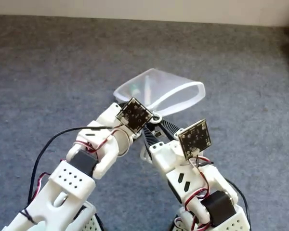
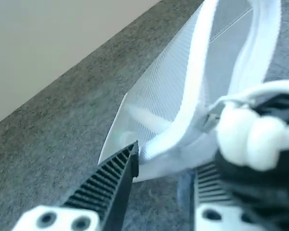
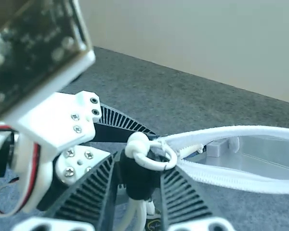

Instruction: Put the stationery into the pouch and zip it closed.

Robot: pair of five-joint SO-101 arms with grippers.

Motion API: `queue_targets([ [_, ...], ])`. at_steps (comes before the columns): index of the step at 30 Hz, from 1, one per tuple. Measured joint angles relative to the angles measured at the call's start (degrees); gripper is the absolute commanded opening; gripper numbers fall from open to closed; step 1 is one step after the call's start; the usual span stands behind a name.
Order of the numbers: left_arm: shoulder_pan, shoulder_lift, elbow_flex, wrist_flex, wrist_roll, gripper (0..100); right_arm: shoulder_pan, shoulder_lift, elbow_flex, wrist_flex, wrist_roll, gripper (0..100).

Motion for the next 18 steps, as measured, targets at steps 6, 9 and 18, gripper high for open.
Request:
queue_targets([
  [6, 1.23, -9.23, 4.92, -0.18, 0.0, 15, -0.09, -0.53, 0.0, 0.0, 0.18, 0.5],
  [9, 3.25, -12.31, 7.03, -0.18, 0.0, 9, -0.09, -0.53, 0.0, 0.0, 0.18, 0.5],
  [18, 5.19, -13.45, 7.38, -0.18, -0.35, 5, -0.09, -0.62, 0.0, 0.0, 0.18, 0.5],
])
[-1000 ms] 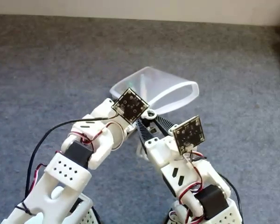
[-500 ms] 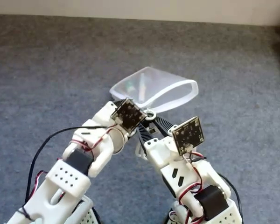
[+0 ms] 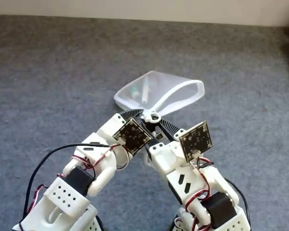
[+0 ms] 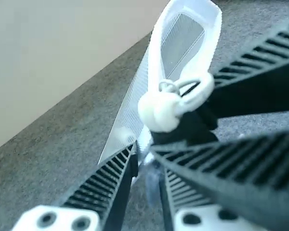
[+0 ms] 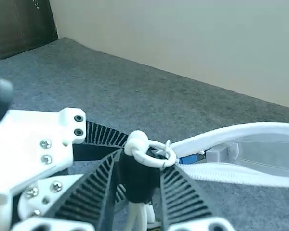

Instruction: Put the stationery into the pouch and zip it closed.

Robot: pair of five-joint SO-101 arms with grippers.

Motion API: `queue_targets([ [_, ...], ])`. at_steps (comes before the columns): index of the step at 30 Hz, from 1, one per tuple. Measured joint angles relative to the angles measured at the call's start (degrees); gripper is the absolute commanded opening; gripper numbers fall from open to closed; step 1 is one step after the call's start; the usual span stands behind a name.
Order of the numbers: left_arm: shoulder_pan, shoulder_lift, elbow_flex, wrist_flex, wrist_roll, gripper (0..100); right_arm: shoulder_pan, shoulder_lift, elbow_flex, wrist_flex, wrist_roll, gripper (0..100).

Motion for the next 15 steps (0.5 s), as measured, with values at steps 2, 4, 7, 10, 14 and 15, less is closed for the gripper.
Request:
queue_targets([
  [2, 0.0, 0.0, 0.0, 0.0, 0.0, 5, 0.0, 0.0, 0.0, -0.09, 0.0, 0.5],
  [4, 0.0, 0.0, 0.0, 0.0, 0.0, 5, 0.0, 0.0, 0.0, -0.09, 0.0, 0.5],
  [7, 0.0, 0.0, 0.0, 0.0, 0.0, 0, 0.0, 0.0, 0.0, -0.09, 0.0, 0.5],
  [10, 0.0, 0.0, 0.0, 0.0, 0.0, 1, 1.05, 0.09, 0.0, -0.7, 0.0, 0.5],
  [14, -0.97, -0.44, -0.09, 0.0, 0.0, 1, 4.66, 0.53, 0.09, -4.66, 0.0, 0.5],
  [15, -1.14, -0.79, -0.09, 0.0, 0.0, 1, 5.36, 0.62, 0.09, -5.54, 0.0, 0.5],
])
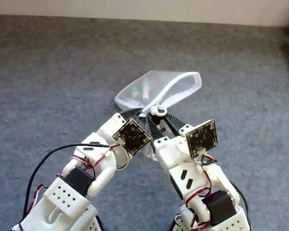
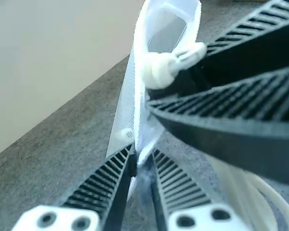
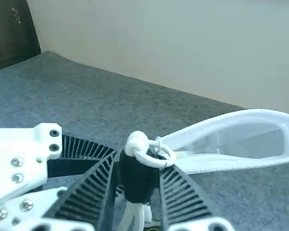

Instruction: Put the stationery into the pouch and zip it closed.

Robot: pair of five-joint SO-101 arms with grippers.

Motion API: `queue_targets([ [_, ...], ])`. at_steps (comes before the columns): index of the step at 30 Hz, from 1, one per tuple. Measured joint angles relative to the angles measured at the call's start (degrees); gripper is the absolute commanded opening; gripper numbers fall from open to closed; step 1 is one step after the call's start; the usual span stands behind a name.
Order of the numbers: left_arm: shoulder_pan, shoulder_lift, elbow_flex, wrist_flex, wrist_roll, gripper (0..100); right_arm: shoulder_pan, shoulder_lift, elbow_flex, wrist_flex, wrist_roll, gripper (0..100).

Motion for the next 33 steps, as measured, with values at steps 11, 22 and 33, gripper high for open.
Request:
queue_targets([
  [11, -1.05, -0.53, -0.09, -0.44, -0.09, 1, 1.49, 0.0, 0.97, -4.04, 0.0, 0.5],
  [22, -1.58, -0.62, -0.09, -0.62, 2.29, 15, 2.46, 0.0, 0.97, -4.13, 0.09, 0.5],
  [33, -1.32, -0.53, 0.0, -5.54, 3.25, 15, -0.09, -0.88, 0.79, 1.05, 0.0, 0.5],
])
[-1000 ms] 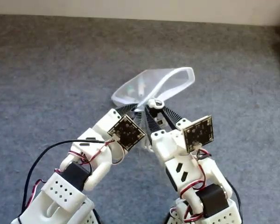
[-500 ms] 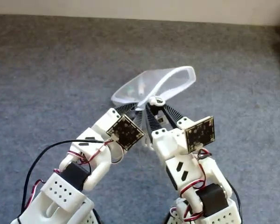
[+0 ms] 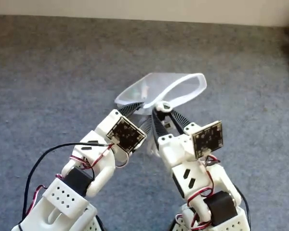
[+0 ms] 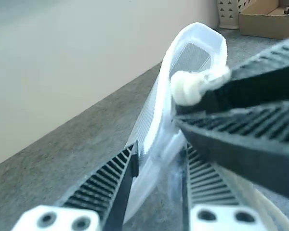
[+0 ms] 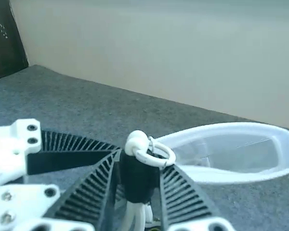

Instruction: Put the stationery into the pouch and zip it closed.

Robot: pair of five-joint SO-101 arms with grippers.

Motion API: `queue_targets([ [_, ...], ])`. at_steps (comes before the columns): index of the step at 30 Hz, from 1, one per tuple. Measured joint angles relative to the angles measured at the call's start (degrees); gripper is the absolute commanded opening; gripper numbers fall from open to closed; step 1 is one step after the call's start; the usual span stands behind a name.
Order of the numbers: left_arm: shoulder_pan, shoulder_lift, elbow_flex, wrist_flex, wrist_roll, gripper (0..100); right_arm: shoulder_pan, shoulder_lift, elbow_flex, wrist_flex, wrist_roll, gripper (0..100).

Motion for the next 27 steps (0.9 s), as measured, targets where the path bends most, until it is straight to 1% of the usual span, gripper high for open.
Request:
queue_targets([
  [6, -0.26, 0.0, 0.7, 0.0, 0.0, 15, -5.27, -0.09, -2.64, 5.27, 0.09, 0.5],
  [13, -0.26, 0.0, 0.7, 0.0, 0.0, 14, -5.89, -0.09, -4.04, 7.12, 0.09, 0.5],
  [15, -0.26, 0.0, 0.7, 0.0, 0.0, 9, -5.89, -0.09, -4.04, 7.12, 0.09, 0.5],
  [17, 0.09, 0.0, 0.7, 0.0, 0.0, 2, -5.89, -0.09, -4.04, 7.12, 0.09, 0.5],
  [18, 0.18, 0.09, 0.7, 0.0, 0.0, 0, -5.89, -0.09, -4.04, 7.12, 0.09, 0.5],
  [19, 0.18, 0.09, 0.7, 0.0, 0.0, 1, -5.45, -0.09, -4.04, 7.12, 0.09, 0.5],
  [22, 0.09, 0.09, 0.7, -0.09, -2.46, 1, -2.46, 0.53, -3.96, 5.36, 0.09, 0.5],
  [27, -0.18, 0.0, 0.62, -0.09, -3.16, 1, 4.31, 0.62, -1.85, -2.46, 0.09, 0.5],
])
